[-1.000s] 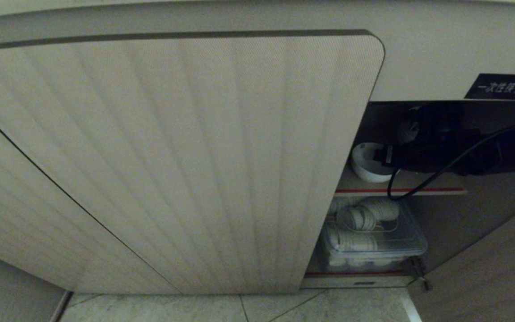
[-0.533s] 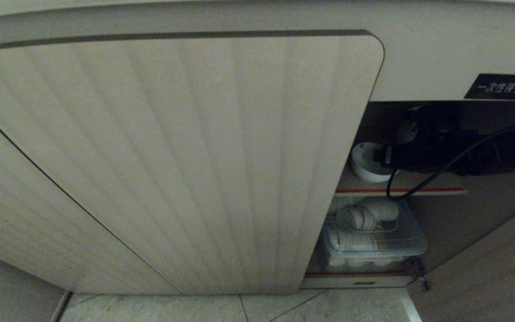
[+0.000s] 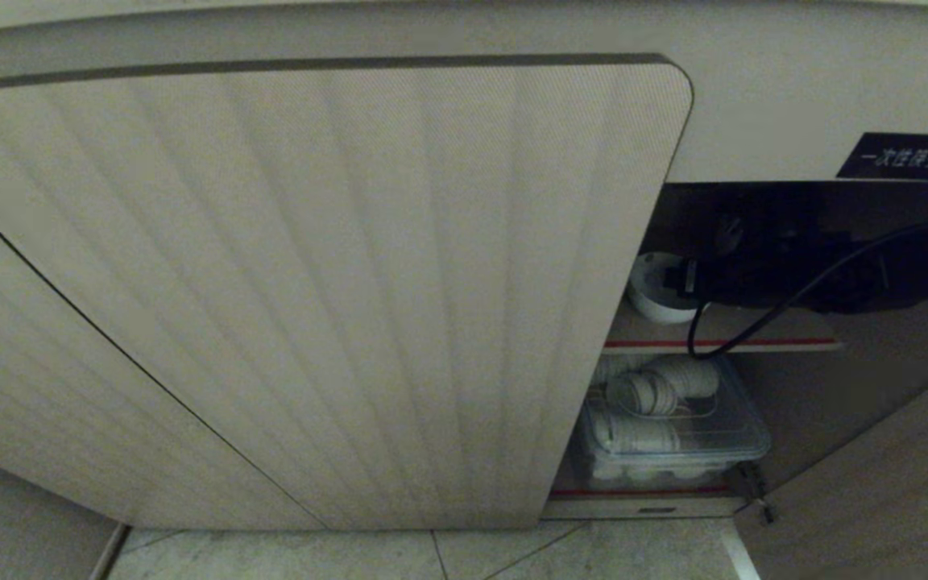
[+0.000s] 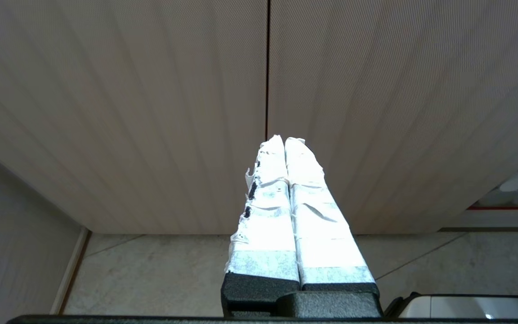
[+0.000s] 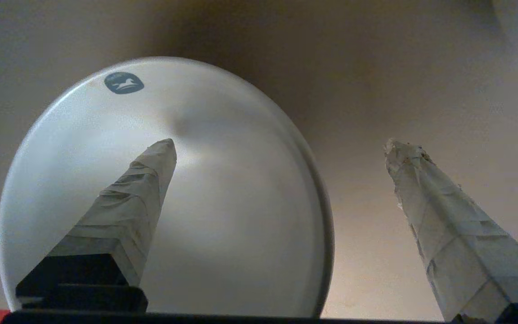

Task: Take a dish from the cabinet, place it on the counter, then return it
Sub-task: Take the bowl from the cabinet

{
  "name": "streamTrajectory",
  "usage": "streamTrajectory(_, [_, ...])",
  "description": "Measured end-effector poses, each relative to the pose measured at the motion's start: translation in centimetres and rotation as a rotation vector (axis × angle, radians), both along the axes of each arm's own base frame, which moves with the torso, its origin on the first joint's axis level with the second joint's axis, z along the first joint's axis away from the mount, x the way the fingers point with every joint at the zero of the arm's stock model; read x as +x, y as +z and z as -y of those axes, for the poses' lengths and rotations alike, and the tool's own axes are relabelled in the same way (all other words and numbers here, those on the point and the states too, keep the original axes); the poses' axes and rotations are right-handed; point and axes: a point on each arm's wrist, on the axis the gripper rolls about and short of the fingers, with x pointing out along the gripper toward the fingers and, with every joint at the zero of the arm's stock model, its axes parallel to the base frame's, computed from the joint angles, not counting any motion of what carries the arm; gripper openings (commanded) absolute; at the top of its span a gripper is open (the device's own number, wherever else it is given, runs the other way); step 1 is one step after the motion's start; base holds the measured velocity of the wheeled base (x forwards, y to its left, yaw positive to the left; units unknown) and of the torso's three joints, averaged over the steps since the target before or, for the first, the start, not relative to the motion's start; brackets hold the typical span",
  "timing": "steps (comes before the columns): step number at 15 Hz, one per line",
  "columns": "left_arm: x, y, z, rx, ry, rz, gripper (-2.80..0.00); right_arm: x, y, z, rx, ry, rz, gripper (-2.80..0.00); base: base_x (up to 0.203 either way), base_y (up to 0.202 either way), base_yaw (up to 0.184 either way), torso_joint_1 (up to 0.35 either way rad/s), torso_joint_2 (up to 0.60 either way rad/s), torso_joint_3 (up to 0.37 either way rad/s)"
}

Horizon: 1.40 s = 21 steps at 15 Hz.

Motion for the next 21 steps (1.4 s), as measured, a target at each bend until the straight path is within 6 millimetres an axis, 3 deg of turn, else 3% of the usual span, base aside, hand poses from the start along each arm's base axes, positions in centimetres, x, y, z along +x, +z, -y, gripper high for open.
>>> streamTrajectory(3, [0.0, 0.0, 0.0, 0.0, 0.0, 0.0, -2.8, 0.1, -0.08, -0.07, 0.0, 0.001, 0.001, 0.0, 0.0, 0.0, 0.0, 0.0, 0.0, 0.0])
streamTrajectory(4, [0.0, 0.0, 0.0, 0.0, 0.0, 0.0, -2.8, 0.13, -0.12, -0.08, 0.0, 0.001, 0.001, -2.8, 0.0, 0.0, 0.0, 0.0, 0.0, 0.0])
streamTrajectory(21, [0.0, 0.0, 0.0, 0.0, 0.0, 0.0, -2.8, -0.03, 0.21, -0.08, -0.001, 0.004, 0.01, -2.8, 0.0, 0.0, 0.0, 0.0, 0.0, 0.0])
